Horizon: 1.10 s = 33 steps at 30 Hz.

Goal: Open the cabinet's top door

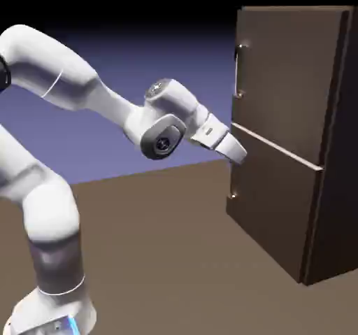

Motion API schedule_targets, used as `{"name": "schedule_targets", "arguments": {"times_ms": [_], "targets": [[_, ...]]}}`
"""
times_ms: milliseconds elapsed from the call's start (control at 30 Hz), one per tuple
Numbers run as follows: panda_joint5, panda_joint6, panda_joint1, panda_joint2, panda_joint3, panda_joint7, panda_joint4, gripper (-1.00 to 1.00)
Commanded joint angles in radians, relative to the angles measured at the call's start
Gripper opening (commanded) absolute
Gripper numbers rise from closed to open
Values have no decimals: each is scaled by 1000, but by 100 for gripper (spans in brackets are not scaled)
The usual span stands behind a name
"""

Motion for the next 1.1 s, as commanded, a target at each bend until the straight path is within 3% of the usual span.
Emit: {"name": "schedule_targets", "arguments": {"times_ms": [0,1067], "targets": [[44,-9,-28,-25,24,-10,14,0],[1435,-294,-933,-814,792,-333,454,0]]}}
